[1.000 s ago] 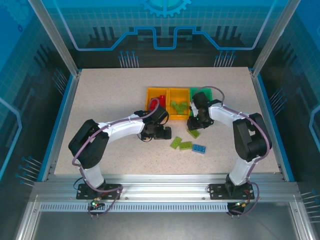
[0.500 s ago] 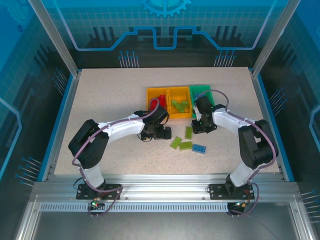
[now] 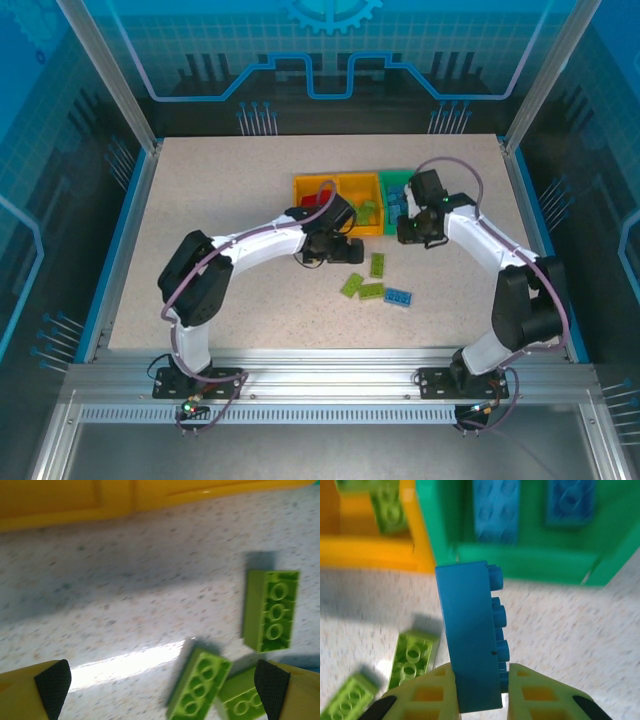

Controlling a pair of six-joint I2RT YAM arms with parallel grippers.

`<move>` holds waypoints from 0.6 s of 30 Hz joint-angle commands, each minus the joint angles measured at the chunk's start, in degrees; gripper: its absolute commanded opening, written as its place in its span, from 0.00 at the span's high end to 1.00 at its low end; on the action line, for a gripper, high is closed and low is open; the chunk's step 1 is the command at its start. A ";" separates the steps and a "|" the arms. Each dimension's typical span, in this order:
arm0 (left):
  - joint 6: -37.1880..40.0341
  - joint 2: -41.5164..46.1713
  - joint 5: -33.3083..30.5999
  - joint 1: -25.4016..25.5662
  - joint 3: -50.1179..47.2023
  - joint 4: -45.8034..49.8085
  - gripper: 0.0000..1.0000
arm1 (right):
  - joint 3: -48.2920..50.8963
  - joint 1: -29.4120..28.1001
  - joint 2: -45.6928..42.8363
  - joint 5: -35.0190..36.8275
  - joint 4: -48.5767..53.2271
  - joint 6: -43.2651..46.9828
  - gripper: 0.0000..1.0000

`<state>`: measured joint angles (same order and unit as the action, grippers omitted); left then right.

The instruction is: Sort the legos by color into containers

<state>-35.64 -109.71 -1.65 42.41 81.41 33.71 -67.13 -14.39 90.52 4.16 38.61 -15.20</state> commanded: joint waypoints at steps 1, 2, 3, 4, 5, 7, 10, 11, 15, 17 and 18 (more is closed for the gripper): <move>1.88 -3.71 1.60 1.36 4.95 3.33 0.01 | -6.02 2.19 4.66 0.64 1.07 -0.27 0.78; 1.89 -4.90 1.75 1.51 6.54 3.70 0.01 | -7.72 2.78 6.44 0.46 1.22 -0.14 0.78; 1.76 -5.87 1.85 1.61 7.53 3.98 0.01 | -9.18 3.26 7.95 0.12 1.29 -0.03 0.78; 1.85 -6.97 1.93 1.96 8.85 4.17 0.01 | -10.70 3.64 9.61 0.08 1.37 0.23 0.78; 2.04 -7.97 2.03 2.16 9.93 4.46 0.01 | -12.10 3.91 11.12 0.28 1.59 0.34 0.78; 2.41 -10.34 1.82 2.82 12.83 5.55 0.01 | -15.12 4.60 14.22 0.74 2.06 0.22 0.78; 3.10 -13.47 1.65 3.86 17.14 7.16 0.01 | -18.04 5.40 17.39 1.27 1.92 -0.27 0.77; 3.33 -14.31 1.64 4.15 18.29 7.56 0.01 | -18.74 5.68 18.10 1.34 1.82 -0.27 0.77; 3.91 -17.31 1.65 5.28 22.22 8.49 0.01 | -21.29 6.44 20.08 2.28 2.21 -0.10 0.71; 3.90 -18.43 1.78 5.74 23.63 8.68 0.02 | -22.05 6.56 20.31 2.43 2.76 -0.02 0.61; 4.05 -19.15 1.80 5.99 24.31 8.80 0.03 | -22.18 6.57 20.09 2.41 3.04 -0.05 0.57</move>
<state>-32.91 -127.09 -1.02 47.57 102.89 39.92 -86.91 -8.45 110.28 5.82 39.68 -15.03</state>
